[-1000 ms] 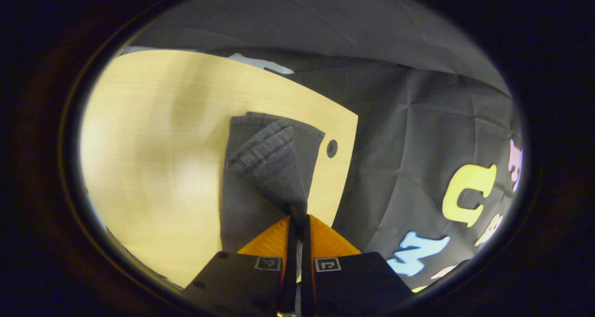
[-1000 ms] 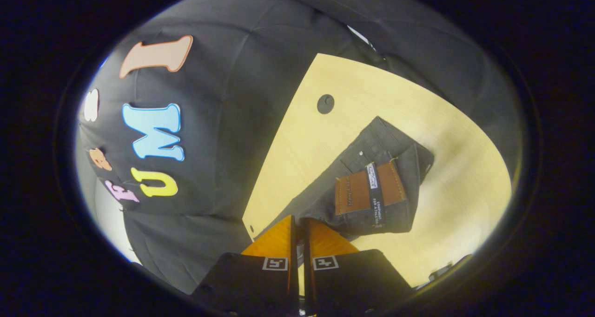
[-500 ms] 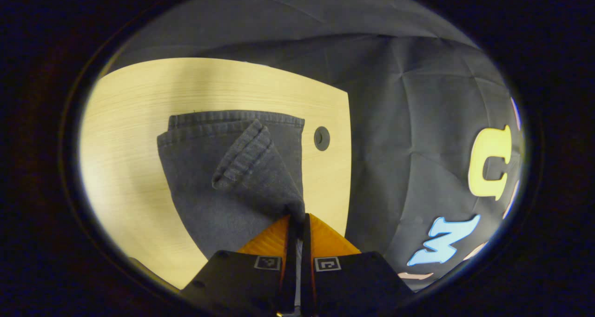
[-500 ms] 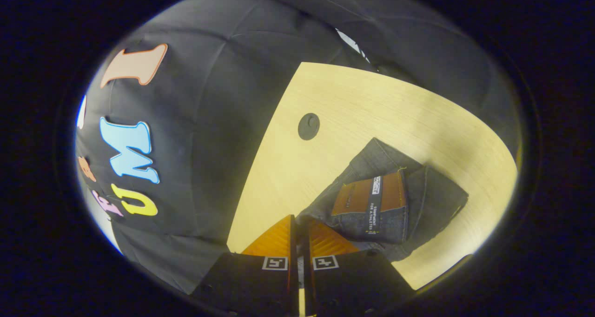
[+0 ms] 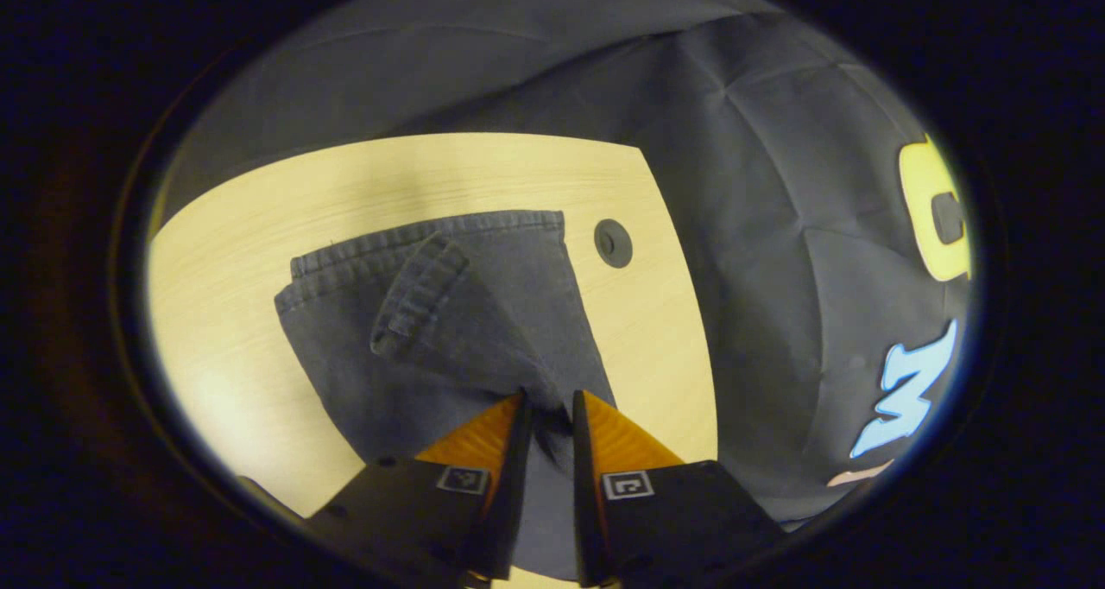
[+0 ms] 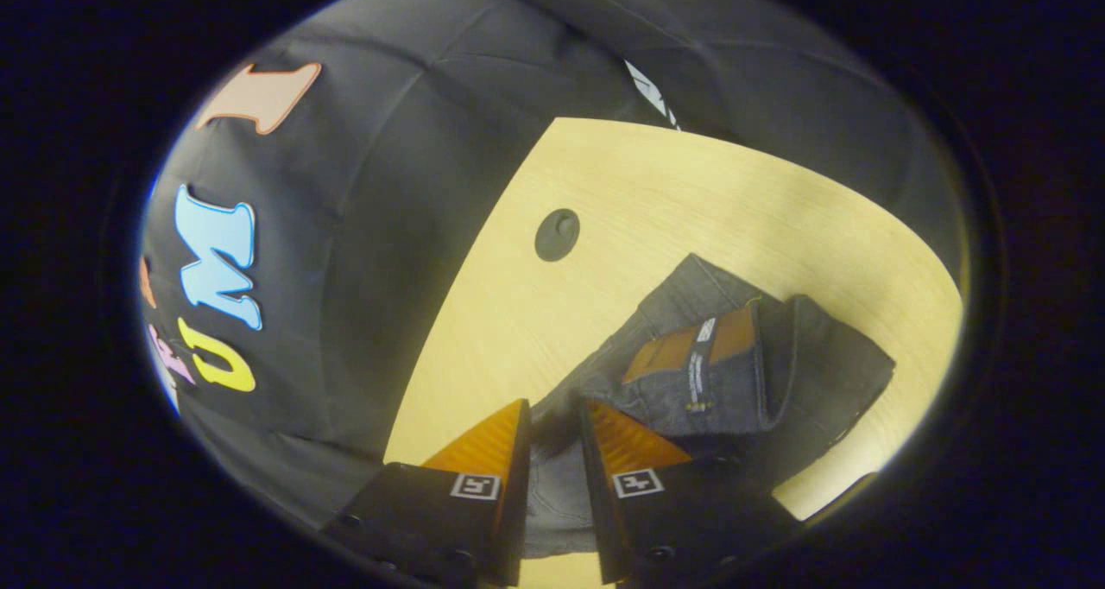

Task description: Grasp the waist and the cuffs of the jeans and fold them to make the two legs overlap; first hold the waist and fold one-third of the jeans toward the cuffs, then hold the cuffs and fold the remaining one-third in the same direction to finish folding.

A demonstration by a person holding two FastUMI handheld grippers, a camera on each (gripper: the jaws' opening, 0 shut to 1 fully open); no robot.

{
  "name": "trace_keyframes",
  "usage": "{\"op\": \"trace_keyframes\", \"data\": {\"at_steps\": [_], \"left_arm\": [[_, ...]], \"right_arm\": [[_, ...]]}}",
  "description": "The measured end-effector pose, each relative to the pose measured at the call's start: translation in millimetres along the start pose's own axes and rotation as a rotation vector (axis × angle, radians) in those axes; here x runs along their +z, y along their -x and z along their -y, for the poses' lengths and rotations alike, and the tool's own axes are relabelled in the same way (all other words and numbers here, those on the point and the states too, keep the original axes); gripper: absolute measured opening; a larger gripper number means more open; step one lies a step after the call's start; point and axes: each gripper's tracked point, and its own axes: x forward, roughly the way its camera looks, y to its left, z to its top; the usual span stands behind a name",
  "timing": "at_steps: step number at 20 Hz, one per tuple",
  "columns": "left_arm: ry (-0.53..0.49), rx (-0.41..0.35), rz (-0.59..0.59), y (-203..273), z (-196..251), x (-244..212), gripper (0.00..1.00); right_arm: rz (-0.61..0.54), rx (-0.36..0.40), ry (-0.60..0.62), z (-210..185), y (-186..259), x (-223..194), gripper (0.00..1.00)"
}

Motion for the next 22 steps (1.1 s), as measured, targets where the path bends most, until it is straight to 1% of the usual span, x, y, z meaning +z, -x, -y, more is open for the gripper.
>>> {"op": "trace_keyframes", "data": {"at_steps": [1,2,3,4,5,6,7,9,10,11,12,14,16,19,21,22], "left_arm": [[-0.018,0.006,0.012,-1,-1,0,0.36],[-0.032,0.015,0.022,1,-2,-1,0.53],[-0.047,0.026,0.026,4,-4,-3,0.48],[-0.060,0.036,0.029,6,-5,-4,0.69],[-0.079,0.043,0.039,8,-8,-5,0.75],[-0.102,0.047,0.051,13,-7,-5,0.81],[-0.129,0.049,0.066,15,-9,-5,0.87],[-0.192,0.046,0.095,26,-6,-5,0.87],[-0.227,0.048,0.113,33,-5,-3,0.91],[-0.269,0.051,0.138,37,-6,-2,0.88],[-0.308,0.067,0.162,42,-8,2,0.93],[-0.365,0.070,0.192,50,-8,4,0.98],[-0.407,0.051,0.223,58,-4,5,0.98],[-0.464,0.024,0.278,69,4,9,0.98],[-0.491,0.002,0.315,80,9,13,0.98],[-0.503,-0.016,0.328,83,14,14,0.98]], "right_arm": [[0.022,-0.002,0.018,0,1,3,0.34],[0.037,0.007,0.028,-4,5,6,0.50],[0.052,0.008,0.038,-6,10,8,0.54],[0.072,0.002,0.059,-8,16,10,0.65],[0.103,-0.028,0.091,-3,22,13,0.70],[0.134,-0.059,0.128,2,29,15,0.81],[0.173,-0.087,0.161,7,37,20,0.83],[0.244,-0.129,0.190,14,58,26,0.85],[0.283,-0.146,0.194,18,69,27,0.85],[0.319,-0.168,0.193,24,78,29,0.85],[0.352,-0.187,0.185,31,86,28,0.86],[0.381,-0.214,0.151,45,99,19,0.86],[0.398,-0.251,0.099,63,99,13,0.87],[0.377,-0.285,0.028,80,83,-1,0.88],[0.368,-0.303,0.006,87,68,-7,0.88],[0.369,-0.324,0.006,91,63,-9,0.88]]}}
